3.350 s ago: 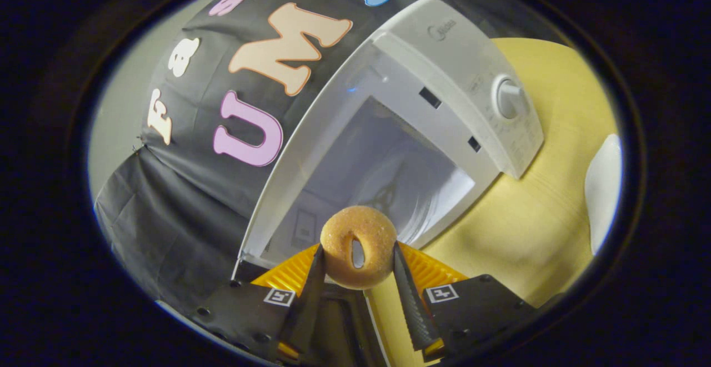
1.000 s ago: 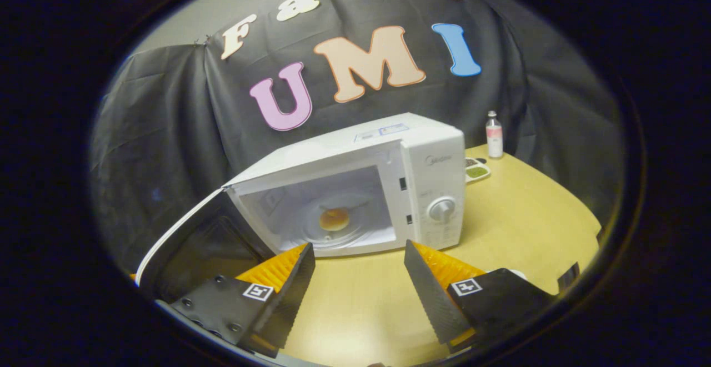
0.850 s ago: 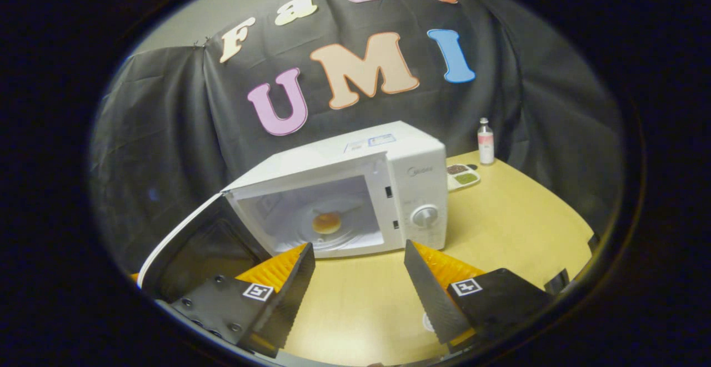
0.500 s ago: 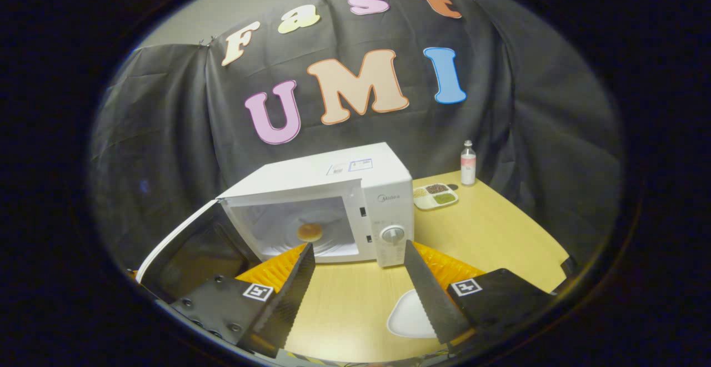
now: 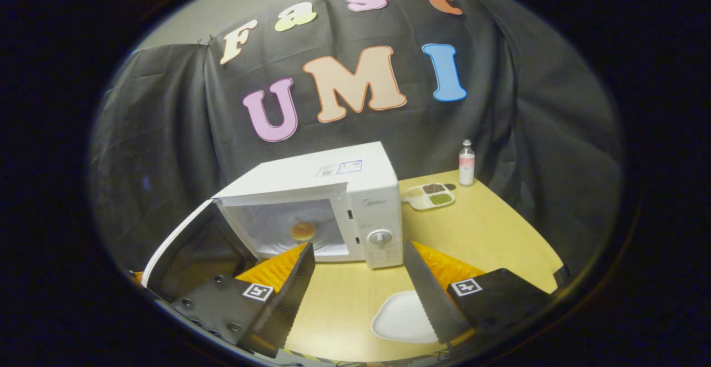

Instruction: Open the microwave oven with the left hand, put the food in, and close the microwave oven.

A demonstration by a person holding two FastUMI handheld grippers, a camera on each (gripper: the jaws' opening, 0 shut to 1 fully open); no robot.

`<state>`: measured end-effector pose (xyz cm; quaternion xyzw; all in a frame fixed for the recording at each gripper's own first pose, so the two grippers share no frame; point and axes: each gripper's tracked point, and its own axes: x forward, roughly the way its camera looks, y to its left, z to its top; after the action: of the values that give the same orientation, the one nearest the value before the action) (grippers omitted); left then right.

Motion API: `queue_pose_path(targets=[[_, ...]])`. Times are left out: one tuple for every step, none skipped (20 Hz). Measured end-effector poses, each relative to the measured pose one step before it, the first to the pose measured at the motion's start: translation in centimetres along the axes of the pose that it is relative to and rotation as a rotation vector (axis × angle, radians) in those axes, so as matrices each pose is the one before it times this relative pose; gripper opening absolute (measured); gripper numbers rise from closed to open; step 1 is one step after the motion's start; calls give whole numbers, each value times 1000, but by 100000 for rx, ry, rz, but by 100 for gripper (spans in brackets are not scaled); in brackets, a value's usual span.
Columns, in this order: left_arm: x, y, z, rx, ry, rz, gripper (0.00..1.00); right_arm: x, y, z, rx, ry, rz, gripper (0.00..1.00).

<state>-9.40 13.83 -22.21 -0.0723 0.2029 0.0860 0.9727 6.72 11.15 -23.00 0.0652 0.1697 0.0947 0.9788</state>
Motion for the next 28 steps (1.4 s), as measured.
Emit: queue_pose_path(targets=[[196,-1111,-293,-1210,1058,-1557,1,44,-644,340,-96,-27,-171,91],[162,-988,-325,-802,991,-1324,1,39,-661,302,47,8,-260,91],[185,-1047,-133,157,487,-1060,1,-26,-717,328,-25,-49,-383,99],[193,-725,-129,671,609,-610,1,26,-826,285,-67,-86,-641,99],[133,-813,-164,431,547,-866,0,-30,-790,298,74,-57,-742,99],[173,-1013,21,-14,357,-1397,0,64,-749,194,330,-24,-655,99],[253,-1173,1,-34,279,-1899,1,44,-677,175,485,32,-624,99],[233,-1057,27,525,314,-1583,1,32,-713,156,504,-56,-620,99],[277,-761,5,951,65,-1012,0,-19,-622,201,495,-103,-606,99],[345,-739,151,745,-76,-1019,0,-20,-599,143,486,-231,-606,91],[444,-776,101,411,86,-971,0,20,-526,122,491,-76,-352,91],[417,-468,164,983,-346,-181,0,-52,-566,-8,498,430,-424,91],[377,-610,315,908,-288,-838,0,-98,-529,22,471,268,-302,91],[434,-580,352,502,-516,-669,0,15,-489,15,496,110,-356,91],[535,-620,272,436,-426,-772,0,49,-435,22,551,164,-311,91],[465,-661,191,429,-205,-960,0,-122,-365,14,523,301,-281,91],[490,-733,130,595,-128,-1161,0,-149,-398,30,443,38,-235,91],[486,-825,110,698,-8,-1230,0,152,-346,111,286,-205,-233,91],[449,-747,80,632,-46,-1311,0,18,-277,175,-14,-132,-22,91],[476,-887,165,527,-215,-1418,0,58,-254,101,-171,-143,-125,91],[538,-876,137,368,-301,-1460,0,76,-187,157,-96,-90,104,91],[523,-805,183,233,-301,-1437,1,123,-164,67,127,149,83,91],[670,-707,10,198,57,-1223,0,87,-139,85,313,111,69,91],[544,-626,72,98,110,-1019,0,124,-148,111,295,26,44,91],[688,-511,152,129,-84,-1057,1,170,-164,119,396,-28,-140,91],[606,-450,234,14,-155,-829,0,47,-69,71,596,98,11,91],[735,-297,12,-79,-5,-494,1,67,-52,67,580,190,6,91],[759,-220,107,-287,42,-141,1,101,-73,-85,228,147,-155,91]])
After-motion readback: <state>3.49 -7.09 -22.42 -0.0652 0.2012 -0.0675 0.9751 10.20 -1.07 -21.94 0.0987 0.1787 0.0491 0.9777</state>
